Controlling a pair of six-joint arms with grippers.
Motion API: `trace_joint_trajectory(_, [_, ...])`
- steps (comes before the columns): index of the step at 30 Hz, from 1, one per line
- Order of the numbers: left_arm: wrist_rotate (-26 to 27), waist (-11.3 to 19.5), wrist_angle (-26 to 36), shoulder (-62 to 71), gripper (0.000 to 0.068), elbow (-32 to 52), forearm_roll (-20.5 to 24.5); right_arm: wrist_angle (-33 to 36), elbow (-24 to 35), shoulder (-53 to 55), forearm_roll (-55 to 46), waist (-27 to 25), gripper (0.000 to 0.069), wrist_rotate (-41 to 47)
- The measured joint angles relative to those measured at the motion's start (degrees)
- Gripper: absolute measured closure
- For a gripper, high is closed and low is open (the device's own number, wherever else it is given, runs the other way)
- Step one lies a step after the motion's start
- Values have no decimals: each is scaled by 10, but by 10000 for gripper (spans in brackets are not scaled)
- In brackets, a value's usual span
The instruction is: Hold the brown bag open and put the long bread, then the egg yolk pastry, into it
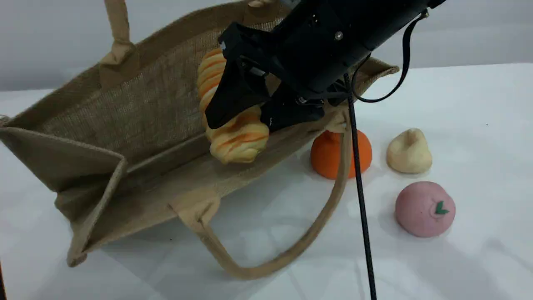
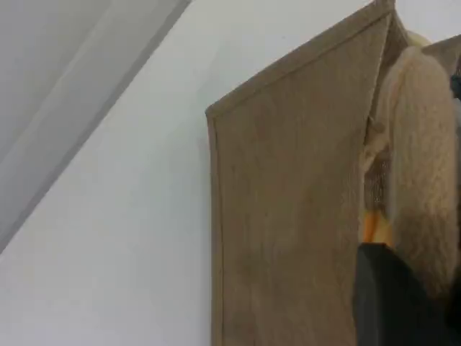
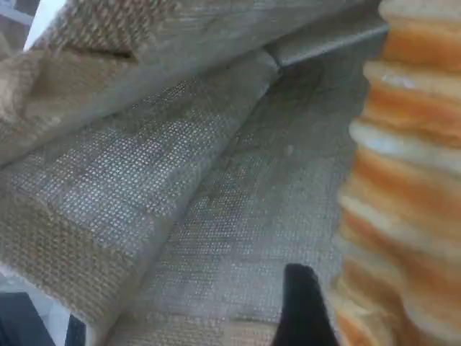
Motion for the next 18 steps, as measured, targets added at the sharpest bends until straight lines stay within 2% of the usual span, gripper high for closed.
trace_joint_trajectory(18, [1,0,24,0,596,0,0,-41,0,0,-21,-2,267,1])
